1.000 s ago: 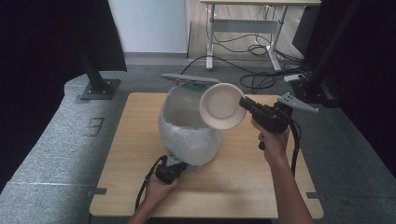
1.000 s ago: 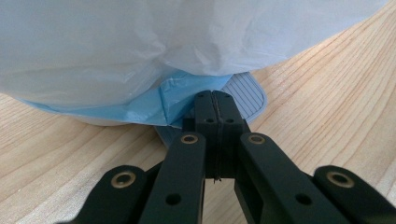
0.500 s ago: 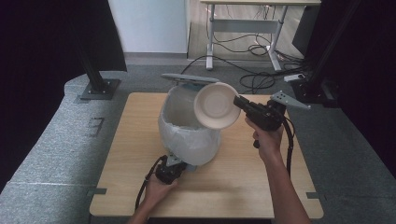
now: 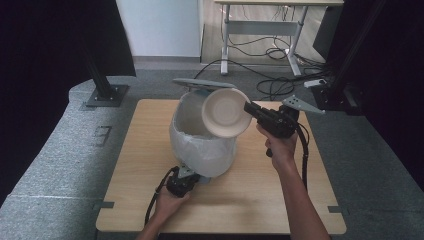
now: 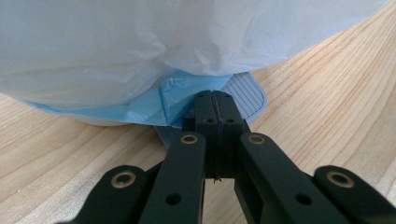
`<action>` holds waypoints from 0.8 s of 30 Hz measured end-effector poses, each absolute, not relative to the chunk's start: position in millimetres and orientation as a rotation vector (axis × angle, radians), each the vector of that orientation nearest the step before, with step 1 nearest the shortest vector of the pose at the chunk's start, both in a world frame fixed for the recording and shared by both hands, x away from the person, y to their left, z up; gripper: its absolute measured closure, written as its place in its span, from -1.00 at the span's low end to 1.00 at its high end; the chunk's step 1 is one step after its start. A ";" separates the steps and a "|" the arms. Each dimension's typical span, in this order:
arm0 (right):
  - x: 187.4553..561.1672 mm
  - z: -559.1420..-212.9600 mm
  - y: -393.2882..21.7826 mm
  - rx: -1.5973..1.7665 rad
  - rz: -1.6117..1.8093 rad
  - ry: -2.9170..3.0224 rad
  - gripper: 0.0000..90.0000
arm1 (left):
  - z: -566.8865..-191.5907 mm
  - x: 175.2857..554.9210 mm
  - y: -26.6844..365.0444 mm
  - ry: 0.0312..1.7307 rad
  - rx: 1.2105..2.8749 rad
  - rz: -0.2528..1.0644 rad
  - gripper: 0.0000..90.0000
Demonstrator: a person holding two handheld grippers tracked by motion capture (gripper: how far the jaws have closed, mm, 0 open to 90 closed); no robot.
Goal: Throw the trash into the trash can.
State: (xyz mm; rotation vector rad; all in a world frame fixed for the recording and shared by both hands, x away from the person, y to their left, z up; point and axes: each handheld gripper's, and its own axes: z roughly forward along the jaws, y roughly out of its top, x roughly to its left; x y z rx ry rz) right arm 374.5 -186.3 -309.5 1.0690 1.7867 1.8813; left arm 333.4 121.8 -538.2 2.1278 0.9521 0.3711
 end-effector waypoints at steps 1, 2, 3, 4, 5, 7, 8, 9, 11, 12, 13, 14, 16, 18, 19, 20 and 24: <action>375.0 -309.4 -185.3 1.069 1.881 1.789 0.87 | -538.2 333.3 121.8 0.952 2.128 0.372 1.00; 375.6 -309.3 -183.7 1.068 1.883 1.792 0.87 | -538.2 333.3 121.8 0.952 2.128 0.372 1.00; 375.9 -309.2 -182.8 1.067 1.883 1.792 0.87 | -538.2 333.4 121.8 0.952 2.128 0.371 1.00; 376.3 -309.0 -181.4 1.064 1.882 1.794 0.87 | -538.2 333.5 122.0 0.952 2.128 0.370 1.00; 376.4 -308.9 -180.9 1.064 1.880 1.796 0.87 | -538.2 333.5 122.0 0.952 2.127 0.370 1.00; 377.0 -309.0 -179.3 1.063 1.884 1.797 0.87 | -538.2 333.6 122.0 0.951 2.127 0.369 1.00; 377.2 -308.9 -178.5 1.063 1.882 1.798 0.87 | -538.2 333.6 122.0 0.951 2.128 0.369 1.00; 377.6 -309.0 -177.7 1.061 1.883 1.798 0.87 | -538.2 333.6 122.0 0.951 2.127 0.369 1.00; 377.9 -309.0 -176.2 1.060 1.883 1.802 0.87 | -538.2 333.5 122.0 0.951 2.128 0.370 1.00; 378.2 -309.1 -175.1 1.058 1.886 1.801 0.87 | -538.2 333.5 121.9 0.952 2.128 0.371 1.00; 378.4 -309.1 -174.3 1.058 1.885 1.803 0.87 | -538.2 333.5 121.9 0.951 2.128 0.371 1.00; 378.6 -309.1 -173.3 1.057 1.886 1.804 0.87 | -538.2 333.5 122.0 0.951 2.128 0.370 1.00; 379.4 -309.3 -171.2 1.056 1.884 1.810 0.87 | -538.1 333.6 122.0 0.951 2.129 0.370 1.00; 380.3 -309.6 -169.3 1.055 1.884 1.813 0.87 | -538.1 333.6 122.0 0.950 2.129 0.370 1.00; 380.8 -309.8 -168.2 1.055 1.885 1.814 0.87 | -538.1 333.5 122.0 0.950 2.129 0.371 1.00; 381.2 -310.0 -167.4 1.054 1.884 1.817 0.87 | -538.1 333.5 121.9 0.950 2.129 0.371 1.00; 382.6 -310.8 -164.3 1.055 1.882 1.822 0.87 | -538.1 333.6 122.0 0.950 2.129 0.370 1.00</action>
